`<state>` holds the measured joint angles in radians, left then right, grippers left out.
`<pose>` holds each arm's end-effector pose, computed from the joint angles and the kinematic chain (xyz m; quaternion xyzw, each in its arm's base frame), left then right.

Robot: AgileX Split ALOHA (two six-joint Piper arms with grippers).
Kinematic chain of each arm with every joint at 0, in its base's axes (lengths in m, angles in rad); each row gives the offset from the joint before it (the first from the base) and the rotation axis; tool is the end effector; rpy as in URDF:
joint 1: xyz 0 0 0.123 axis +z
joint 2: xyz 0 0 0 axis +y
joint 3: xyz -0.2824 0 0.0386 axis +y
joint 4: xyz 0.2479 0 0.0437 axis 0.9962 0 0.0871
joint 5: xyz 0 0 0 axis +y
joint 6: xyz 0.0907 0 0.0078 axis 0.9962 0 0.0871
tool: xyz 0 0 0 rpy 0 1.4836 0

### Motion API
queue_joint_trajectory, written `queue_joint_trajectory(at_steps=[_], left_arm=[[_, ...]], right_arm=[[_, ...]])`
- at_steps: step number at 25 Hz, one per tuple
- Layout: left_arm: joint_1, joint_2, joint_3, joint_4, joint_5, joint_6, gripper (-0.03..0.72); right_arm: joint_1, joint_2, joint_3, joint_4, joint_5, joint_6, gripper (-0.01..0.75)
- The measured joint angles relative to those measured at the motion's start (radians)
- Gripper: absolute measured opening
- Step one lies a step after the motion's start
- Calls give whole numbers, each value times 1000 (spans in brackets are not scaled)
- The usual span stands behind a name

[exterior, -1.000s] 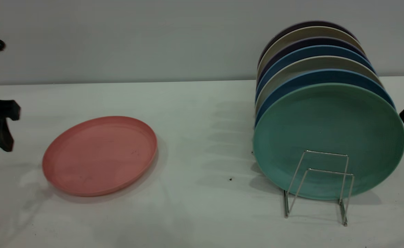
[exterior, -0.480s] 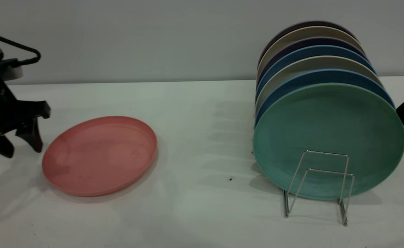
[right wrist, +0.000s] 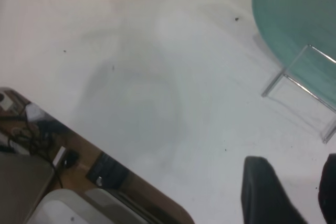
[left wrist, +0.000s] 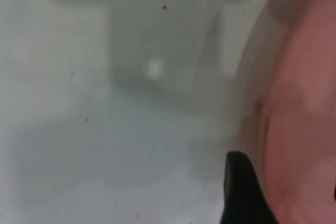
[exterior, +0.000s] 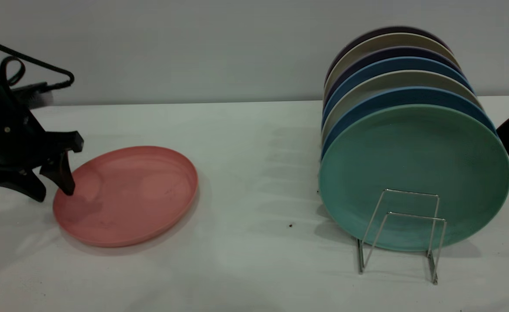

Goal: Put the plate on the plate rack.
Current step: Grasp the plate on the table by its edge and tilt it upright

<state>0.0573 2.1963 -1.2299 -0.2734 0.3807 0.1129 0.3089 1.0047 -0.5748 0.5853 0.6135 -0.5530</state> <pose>0.4020 0.0139 0.0643 -0.0899 0.9816 -0.0563 0.1587 0.1627 0.0824 0.2522 -0.2226 0.9021 0.1927 0.3154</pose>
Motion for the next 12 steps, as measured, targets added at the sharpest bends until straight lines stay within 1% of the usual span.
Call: queue_joint_trajectory(at_steps=[12], left_arm=[[-2,81,-46,-18,-11,24,431]], right_arm=[[0,0,0,15,-12,0,280]])
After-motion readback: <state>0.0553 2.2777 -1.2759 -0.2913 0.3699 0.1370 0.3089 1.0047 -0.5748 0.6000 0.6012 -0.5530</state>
